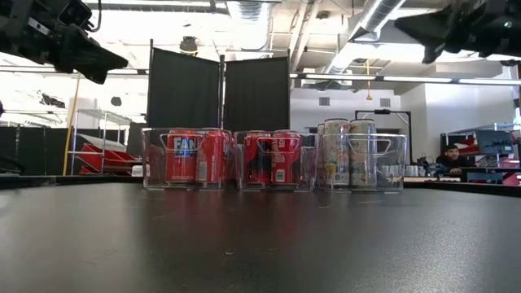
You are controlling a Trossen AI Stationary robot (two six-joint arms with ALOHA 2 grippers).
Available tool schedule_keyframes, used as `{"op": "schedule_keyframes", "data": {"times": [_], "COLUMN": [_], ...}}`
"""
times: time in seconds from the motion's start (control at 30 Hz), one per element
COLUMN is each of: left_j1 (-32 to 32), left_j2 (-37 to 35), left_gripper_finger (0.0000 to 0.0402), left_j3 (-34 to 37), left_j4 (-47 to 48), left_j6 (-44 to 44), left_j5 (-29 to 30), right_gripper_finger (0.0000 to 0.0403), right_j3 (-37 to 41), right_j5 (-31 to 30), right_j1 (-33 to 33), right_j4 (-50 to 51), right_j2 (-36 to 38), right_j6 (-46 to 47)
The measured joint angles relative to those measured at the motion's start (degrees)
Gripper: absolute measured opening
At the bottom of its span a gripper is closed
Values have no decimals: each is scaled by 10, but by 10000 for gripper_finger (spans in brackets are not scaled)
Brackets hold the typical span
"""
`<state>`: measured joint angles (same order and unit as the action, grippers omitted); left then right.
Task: Sort soda cans
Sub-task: Return to Home Position
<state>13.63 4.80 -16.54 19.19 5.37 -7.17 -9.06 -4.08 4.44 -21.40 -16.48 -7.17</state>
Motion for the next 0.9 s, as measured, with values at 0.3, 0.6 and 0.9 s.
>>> {"op": "schedule_keyframes", "data": {"times": [0.3,0.6,0.9], "left_j1": [0,0,0], "left_j2": [-47,-46,-46], "left_gripper_finger": [0,0,0], "left_j3": [-2,-1,16], "left_j4": [3,8,-12], "left_j6": [-3,7,6], "left_j5": [22,21,20], "right_gripper_finger": [2,2,2], "right_j3": [0,-1,0], "right_j5": [24,25,26], "right_j1": [5,21,48], "right_j4": [36,125,167], "right_j2": [63,155,163], "right_j6": [-2,-17,0]}}
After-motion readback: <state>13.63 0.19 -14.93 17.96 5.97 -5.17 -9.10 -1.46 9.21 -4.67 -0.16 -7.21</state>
